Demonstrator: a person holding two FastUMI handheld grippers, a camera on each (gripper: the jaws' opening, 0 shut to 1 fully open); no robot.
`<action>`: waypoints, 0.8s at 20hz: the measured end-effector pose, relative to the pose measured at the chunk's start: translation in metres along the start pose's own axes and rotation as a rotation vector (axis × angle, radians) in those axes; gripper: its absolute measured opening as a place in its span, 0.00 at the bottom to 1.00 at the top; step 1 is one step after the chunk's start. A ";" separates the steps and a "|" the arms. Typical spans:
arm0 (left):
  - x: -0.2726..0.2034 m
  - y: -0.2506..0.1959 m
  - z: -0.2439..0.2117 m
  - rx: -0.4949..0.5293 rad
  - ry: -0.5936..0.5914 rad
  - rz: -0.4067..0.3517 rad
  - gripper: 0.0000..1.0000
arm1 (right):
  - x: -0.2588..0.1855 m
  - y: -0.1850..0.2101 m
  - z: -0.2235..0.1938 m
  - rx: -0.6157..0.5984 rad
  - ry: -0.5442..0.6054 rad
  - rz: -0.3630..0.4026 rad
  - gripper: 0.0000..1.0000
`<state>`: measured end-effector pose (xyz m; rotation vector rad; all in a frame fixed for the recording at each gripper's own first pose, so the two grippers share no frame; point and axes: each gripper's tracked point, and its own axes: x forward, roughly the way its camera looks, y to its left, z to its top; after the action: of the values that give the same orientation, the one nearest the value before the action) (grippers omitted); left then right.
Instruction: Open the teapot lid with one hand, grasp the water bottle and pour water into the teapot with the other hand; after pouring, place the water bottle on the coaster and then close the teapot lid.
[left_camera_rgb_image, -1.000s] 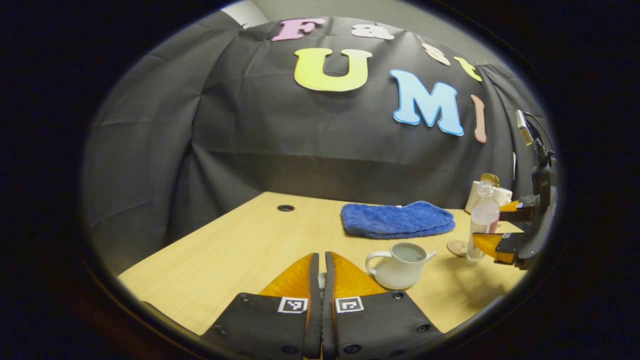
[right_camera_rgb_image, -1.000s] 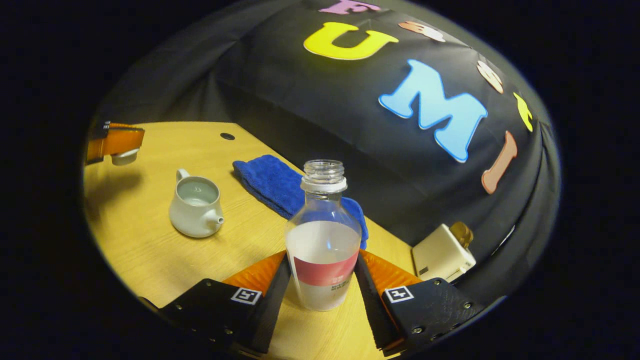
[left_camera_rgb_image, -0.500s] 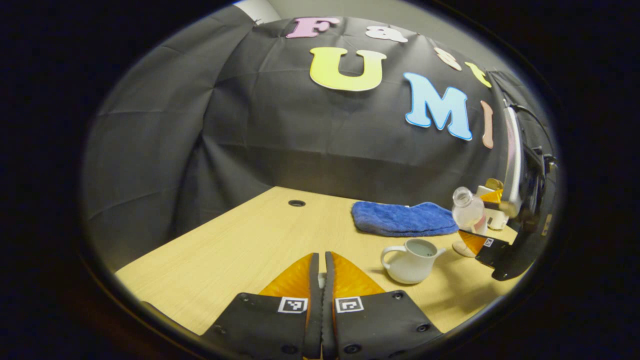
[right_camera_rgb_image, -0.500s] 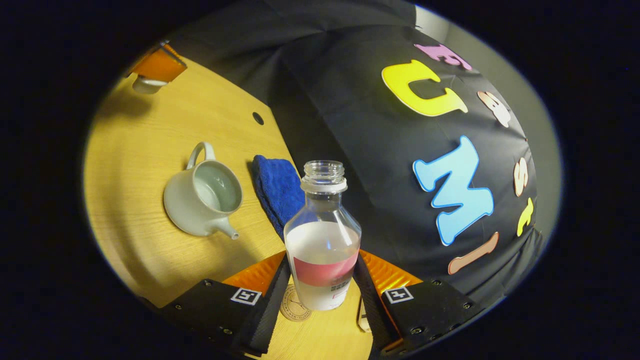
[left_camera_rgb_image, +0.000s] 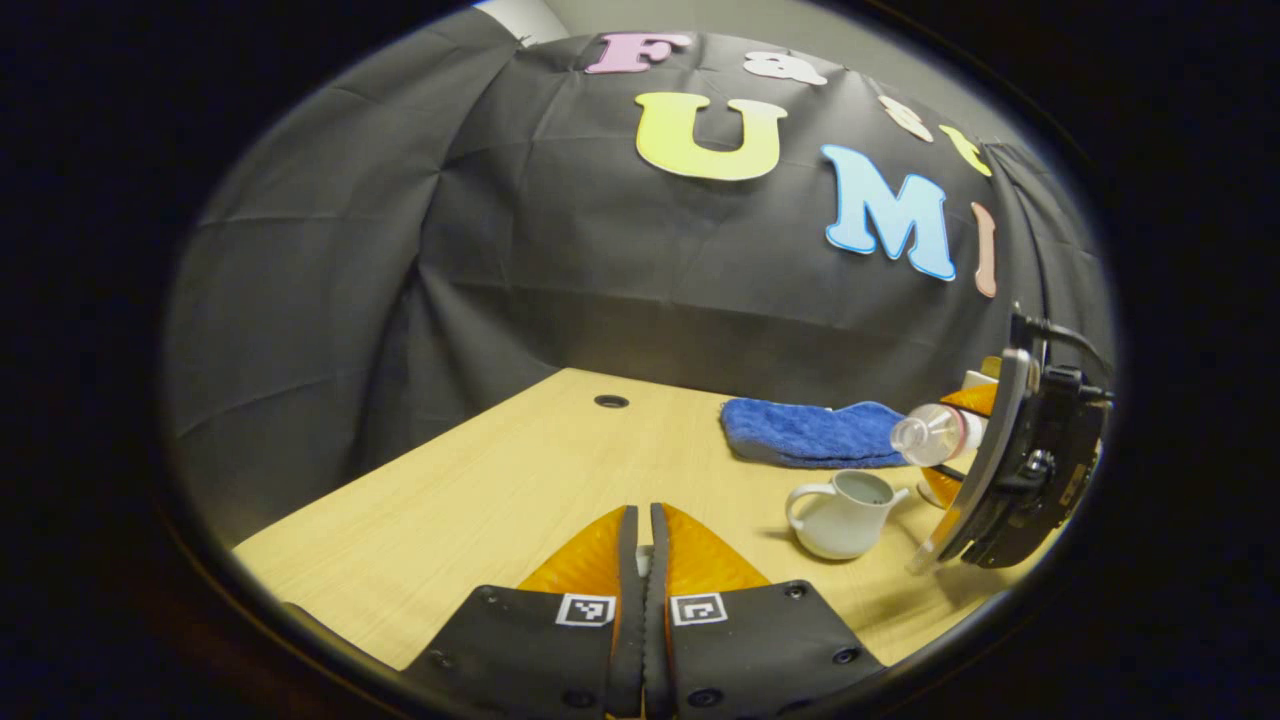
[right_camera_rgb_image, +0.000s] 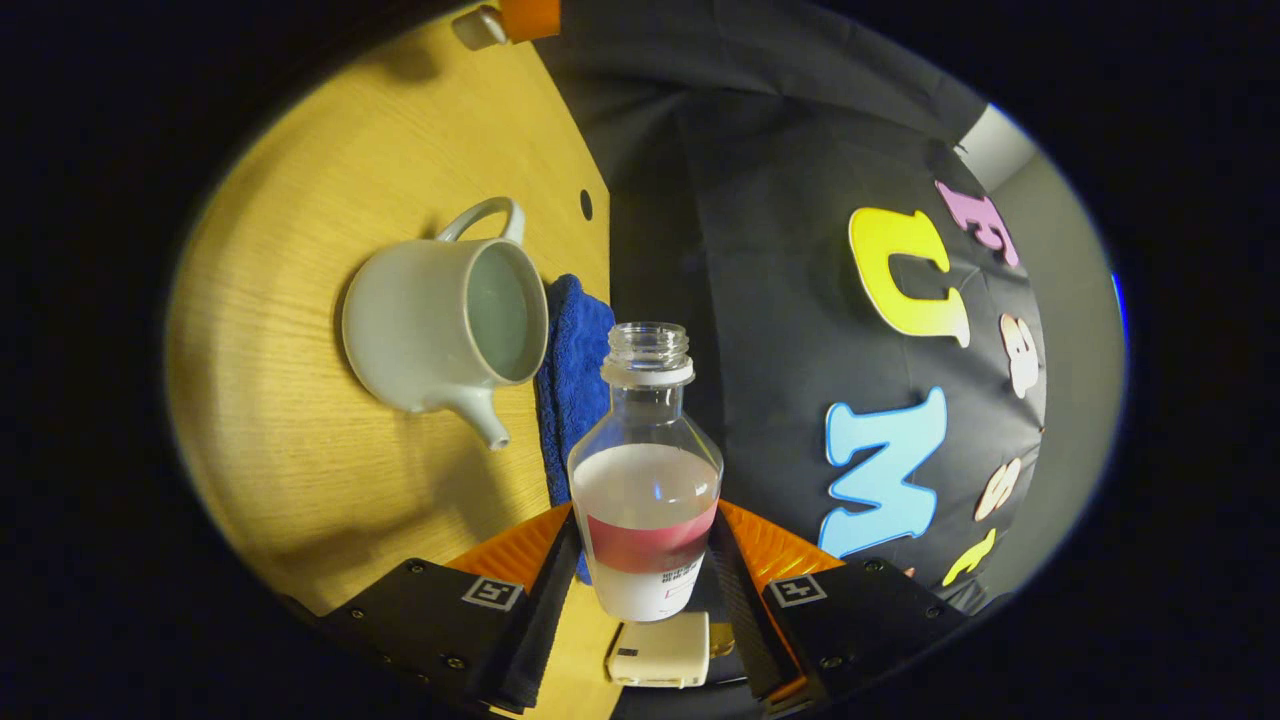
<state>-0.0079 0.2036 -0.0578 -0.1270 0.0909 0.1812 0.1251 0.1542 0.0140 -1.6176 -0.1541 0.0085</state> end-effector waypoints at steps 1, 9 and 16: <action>0.000 0.000 0.000 0.000 0.000 0.001 0.08 | -0.001 0.001 0.003 -0.027 -0.011 -0.007 0.74; -0.001 0.005 -0.004 -0.005 0.010 0.008 0.08 | 0.005 -0.004 0.008 -0.172 -0.054 -0.066 0.74; 0.000 0.003 -0.008 -0.003 0.021 0.003 0.08 | 0.005 -0.010 0.007 -0.250 -0.076 -0.101 0.74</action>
<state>-0.0091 0.2052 -0.0656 -0.1313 0.1117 0.1831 0.1287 0.1623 0.0237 -1.8577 -0.3055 -0.0279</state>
